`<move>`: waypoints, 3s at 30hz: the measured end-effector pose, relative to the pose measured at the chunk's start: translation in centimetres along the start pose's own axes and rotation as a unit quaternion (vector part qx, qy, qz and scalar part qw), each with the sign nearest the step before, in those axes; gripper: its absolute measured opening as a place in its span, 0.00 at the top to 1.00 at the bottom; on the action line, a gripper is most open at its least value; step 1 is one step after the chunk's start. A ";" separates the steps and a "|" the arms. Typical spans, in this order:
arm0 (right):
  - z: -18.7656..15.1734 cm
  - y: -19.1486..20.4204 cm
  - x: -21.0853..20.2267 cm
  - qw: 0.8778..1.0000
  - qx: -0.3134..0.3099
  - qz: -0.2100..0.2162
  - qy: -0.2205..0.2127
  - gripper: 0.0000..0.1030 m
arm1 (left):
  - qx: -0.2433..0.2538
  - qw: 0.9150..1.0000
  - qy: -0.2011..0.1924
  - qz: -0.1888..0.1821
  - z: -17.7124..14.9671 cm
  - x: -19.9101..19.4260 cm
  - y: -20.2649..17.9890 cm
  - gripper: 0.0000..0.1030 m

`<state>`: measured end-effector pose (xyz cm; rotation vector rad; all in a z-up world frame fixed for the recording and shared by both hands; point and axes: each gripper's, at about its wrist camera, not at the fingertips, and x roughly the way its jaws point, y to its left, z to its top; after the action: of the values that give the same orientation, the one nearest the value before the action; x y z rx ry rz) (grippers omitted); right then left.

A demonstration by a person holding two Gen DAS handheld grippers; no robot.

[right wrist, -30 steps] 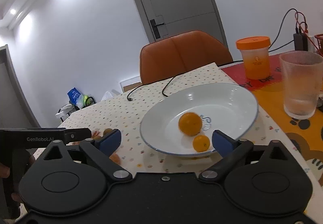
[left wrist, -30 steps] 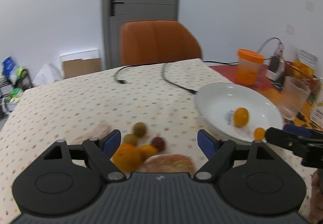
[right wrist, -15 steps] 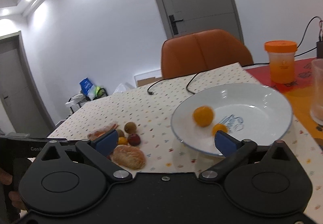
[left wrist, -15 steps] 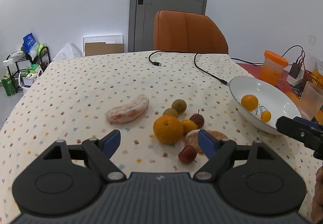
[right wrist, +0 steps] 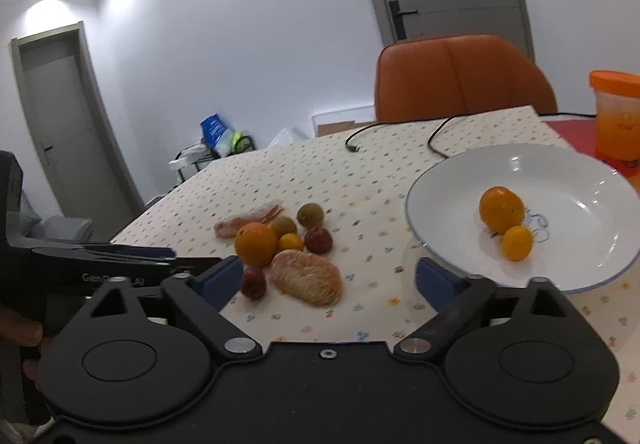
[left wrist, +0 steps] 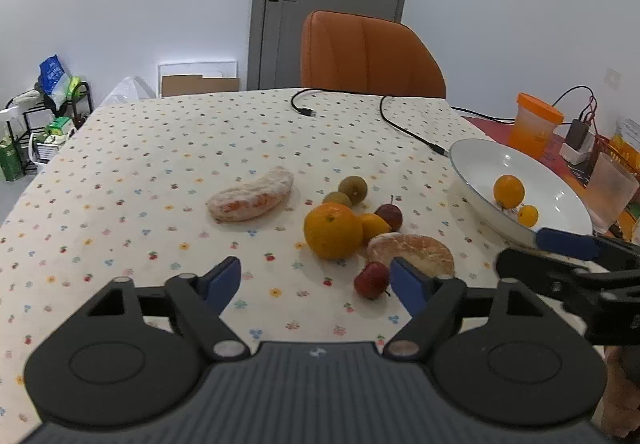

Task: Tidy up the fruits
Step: 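Grasp a small red plum with the left tool, then grasp the peeled pink fruit with the right tool while the left tool holds the plum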

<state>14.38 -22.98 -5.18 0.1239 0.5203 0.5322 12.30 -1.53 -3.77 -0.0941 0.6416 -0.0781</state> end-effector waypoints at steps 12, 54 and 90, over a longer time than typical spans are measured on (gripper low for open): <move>-0.8 -1.5 1.0 0.998 0.023 0.017 0.049 0.50 | -0.006 0.999 0.012 -0.043 -0.4 1.5 -1.0 0.56; 0.9 1.1 7.5 0.995 -0.053 0.028 0.083 0.42 | -0.053 0.998 0.018 0.004 -0.8 1.5 3.8 0.79; 1.9 -0.2 1.8 0.999 -0.020 0.018 0.024 0.82 | -0.021 0.999 -0.011 -0.022 0.7 -0.1 0.9 0.79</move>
<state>16.74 -22.24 -4.43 0.0819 0.5552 0.5814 12.66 -0.60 -3.22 -0.1485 0.6197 -0.1060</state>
